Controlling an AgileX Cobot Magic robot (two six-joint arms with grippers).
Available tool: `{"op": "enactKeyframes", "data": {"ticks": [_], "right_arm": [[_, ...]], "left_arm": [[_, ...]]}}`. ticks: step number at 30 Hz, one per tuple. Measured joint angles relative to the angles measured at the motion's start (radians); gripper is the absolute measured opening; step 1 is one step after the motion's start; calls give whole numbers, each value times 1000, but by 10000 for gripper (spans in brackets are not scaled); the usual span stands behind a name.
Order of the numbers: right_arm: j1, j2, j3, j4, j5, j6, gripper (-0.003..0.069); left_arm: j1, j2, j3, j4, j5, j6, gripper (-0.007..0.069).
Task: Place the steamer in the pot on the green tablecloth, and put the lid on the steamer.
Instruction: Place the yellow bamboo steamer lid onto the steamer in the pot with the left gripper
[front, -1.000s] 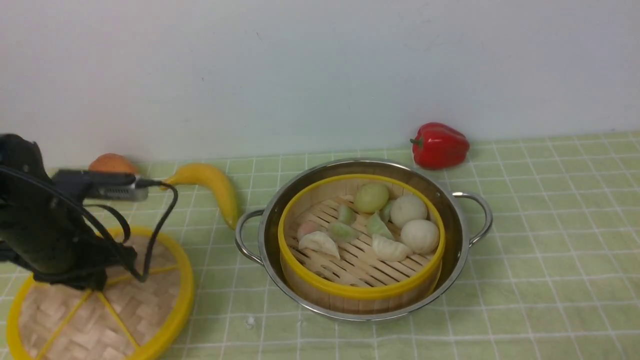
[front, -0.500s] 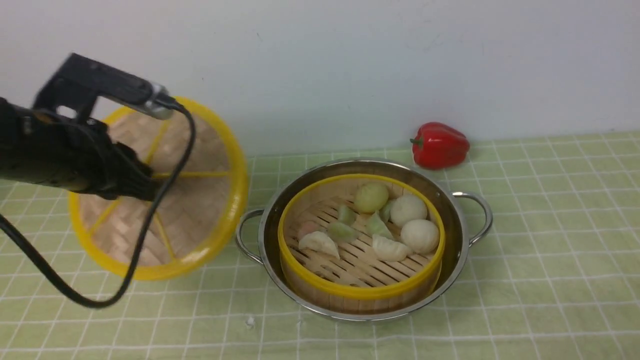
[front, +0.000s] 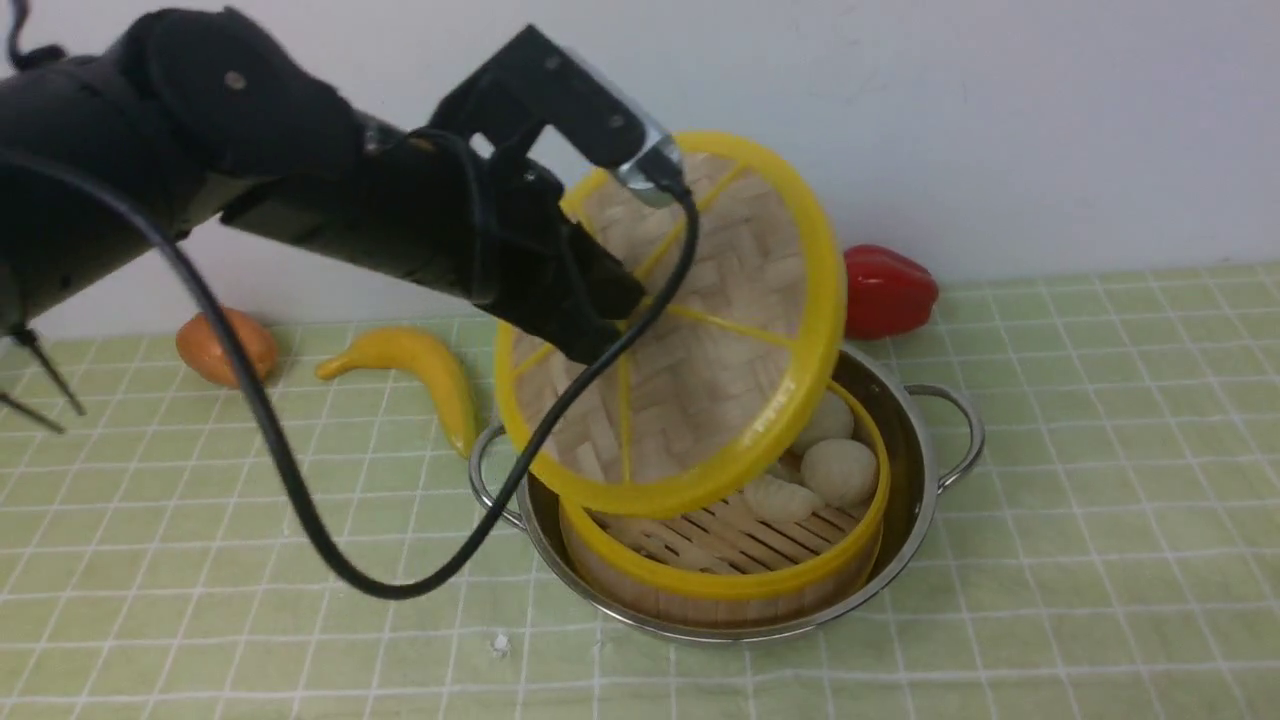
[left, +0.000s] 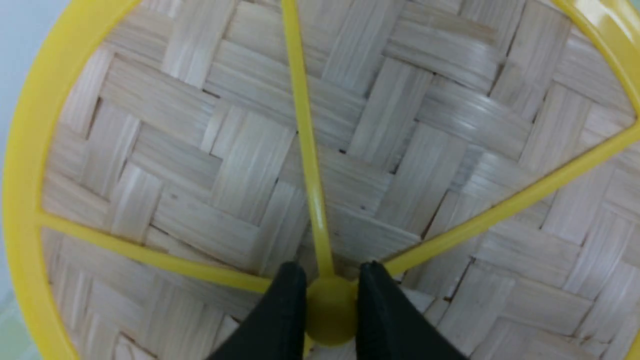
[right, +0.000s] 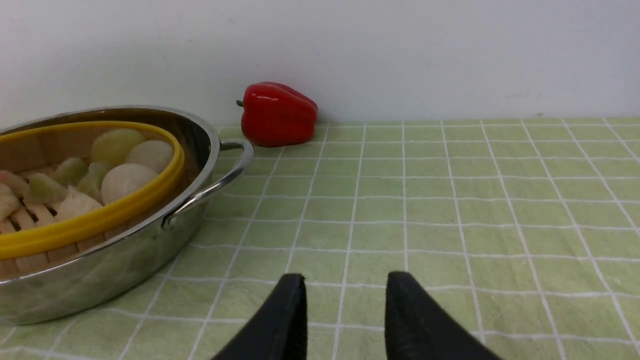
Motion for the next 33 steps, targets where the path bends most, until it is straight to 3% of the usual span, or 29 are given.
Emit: {"op": "enactKeyframes", "data": {"ticks": [4, 10, 21, 33], "right_arm": [[0, 0, 0, 0, 0, 2, 243], [0, 0, 0, 0, 0, 2, 243], [0, 0, 0, 2, 0, 3, 243], [0, 0, 0, 2, 0, 3, 243]], "left_arm": [[-52, 97, -143, 196, 164, -218, 120], [-114, 182, -247, 431, 286, -427, 120], [-178, 262, -255, 403, 196, -381, 120], [-180, 303, -257, 382, 114, -336, 120]]}}
